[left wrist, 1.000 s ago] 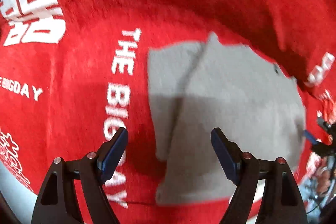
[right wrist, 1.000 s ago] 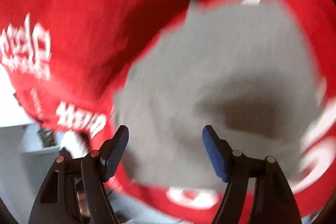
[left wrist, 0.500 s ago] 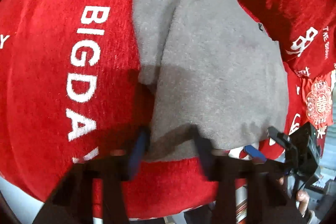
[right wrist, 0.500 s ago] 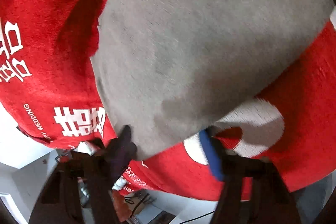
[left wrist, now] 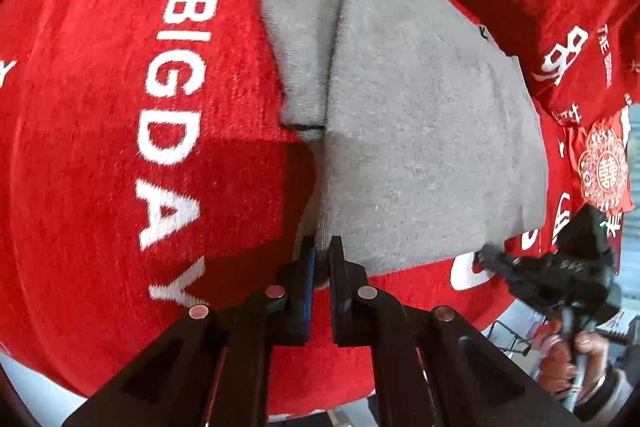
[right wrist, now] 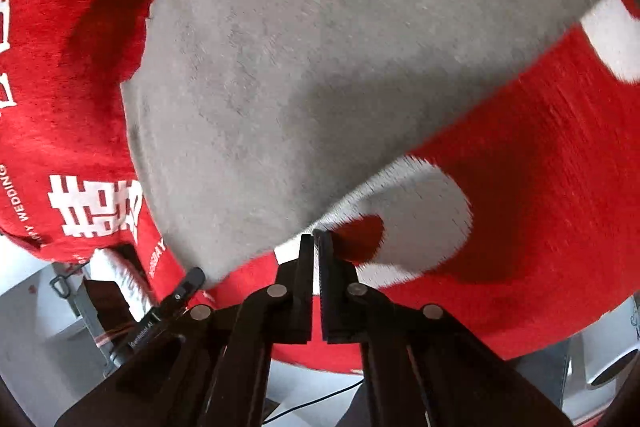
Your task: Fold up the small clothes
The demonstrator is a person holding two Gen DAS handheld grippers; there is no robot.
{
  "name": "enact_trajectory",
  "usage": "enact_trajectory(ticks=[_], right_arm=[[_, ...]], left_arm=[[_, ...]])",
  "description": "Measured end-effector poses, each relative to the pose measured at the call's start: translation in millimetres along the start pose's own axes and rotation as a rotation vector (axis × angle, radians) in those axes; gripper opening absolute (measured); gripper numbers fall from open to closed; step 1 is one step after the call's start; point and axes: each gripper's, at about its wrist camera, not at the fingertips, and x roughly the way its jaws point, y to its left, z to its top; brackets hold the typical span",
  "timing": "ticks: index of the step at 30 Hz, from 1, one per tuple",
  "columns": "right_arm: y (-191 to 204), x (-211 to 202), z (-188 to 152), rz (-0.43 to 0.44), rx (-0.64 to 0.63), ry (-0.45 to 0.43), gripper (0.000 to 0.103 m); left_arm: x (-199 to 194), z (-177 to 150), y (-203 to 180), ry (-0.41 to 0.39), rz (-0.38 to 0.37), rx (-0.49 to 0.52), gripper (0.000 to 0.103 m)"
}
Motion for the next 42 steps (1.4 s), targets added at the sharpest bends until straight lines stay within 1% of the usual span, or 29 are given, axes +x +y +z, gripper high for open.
enact_trajectory(ticks=[3,5,7,8,10,11,13,14,16,17,19,21,22,24,25,26,28,29,30,31,34,35,38,42], right_arm=[[5.4,-13.0,-1.9,0.01,-0.067,0.036,0.003],[17.8,-34.7,0.8,0.031,-0.146,0.014,0.003],[29.4,-59.8,10.1,0.009,-0.21,-0.058,0.003],[34.8,-73.6,19.2,-0.011,-0.227,-0.115,0.003],[37.7,-90.0,37.3,-0.03,-0.21,-0.19,0.003],[36.0,-96.7,52.5,-0.04,-0.183,-0.222,0.003],[33.1,-103.0,75.6,-0.066,-0.154,-0.264,0.003],[33.3,-106.3,86.4,-0.09,-0.158,-0.287,0.003],[36.6,-110.1,106.1,-0.154,-0.177,-0.332,0.003],[37.1,-112.0,116.7,-0.176,-0.181,-0.35,0.003],[34.9,-116.1,131.3,-0.194,-0.18,-0.374,0.003],[34.4,-117.3,142.5,-0.222,-0.189,-0.392,0.003],[30.2,-118.9,149.6,-0.241,-0.19,-0.394,0.003],[14.1,-120.7,162.5,-0.272,-0.164,-0.38,0.003],[6.8,-120.2,164.8,-0.271,-0.15,-0.378,0.003],[0.0,-121.8,166.9,-0.253,-0.136,-0.382,0.0],[-9.2,-127.7,168.6,-0.227,-0.109,-0.396,0.0],[-10.2,-129.6,168.7,-0.228,-0.106,-0.399,0.0],[-10.2,-131.8,168.0,-0.233,-0.107,-0.398,0.0],[-9.4,-133.2,167.7,-0.24,-0.109,-0.394,0.0],[-0.7,-137.0,163.4,-0.255,-0.123,-0.388,0.0],[1.6,-139.3,160.6,-0.254,-0.131,-0.386,0.0],[11.2,-140.9,149.9,-0.248,-0.157,-0.371,0.0],[25.5,-136.2,128.7,-0.225,-0.189,-0.344,0.003]], left_arm=[[-16.1,-1.4,-5.4,-0.004,0.026,0.042,0.008],[-29.7,-1.5,-8.7,-0.02,0.047,0.065,0.008],[-48.9,6.3,-14.6,-0.062,0.059,0.087,0.008],[-52.8,11.2,-14.9,-0.078,0.062,0.094,0.008],[-63.7,32.9,-21.6,-0.133,0.07,0.109,0.008],[-64.9,44.9,-25.4,-0.156,0.076,0.113,0.008],[-61.1,73.0,-36.2,-0.196,0.105,0.119,0.008],[-55.9,88.8,-42.1,-0.215,0.119,0.121,0.008],[-43.7,113.9,-48.4,-0.226,0.16,0.107,0.008],[-42.0,120.6,-47.0,-0.229,0.177,0.103,0.008],[-28.0,136.2,-53.0,-0.24,0.231,0.086,0.008],[-16.6,146.2,-54.1,-0.235,0.234,0.072,0.008],[-11.4,148.7,-53.6,-0.228,0.242,0.069,0.008],[2.5,154.3,-47.5,-0.206,0.283,0.058,0.008],[5.2,155.3,-45.3,-0.205,0.283,0.052,0.008],[6.3,157.0,-41.6,-0.208,0.27,0.041,0.008],[4.5,160.5,-35.1,-0.206,0.233,0.011,0.008],[2.2,162.1,-31.8,-0.202,0.225,0.0,0.013],[-0.7,162.5,-29.2,-0.202,0.238,-0.005,0.021],[-5.2,161.1,-24.5,-0.204,0.248,-0.005,0.022],[-16.5,158.3,-18.9,-0.208,0.3,0.002,0.022],[-19.1,157.5,-17.7,-0.205,0.304,0.002,0.022],[-27.2,151.9,-14.5,-0.197,0.287,-0.008,0.022],[-32.5,135.6,-10.8,-0.18,0.303,-0.011,0.022]])
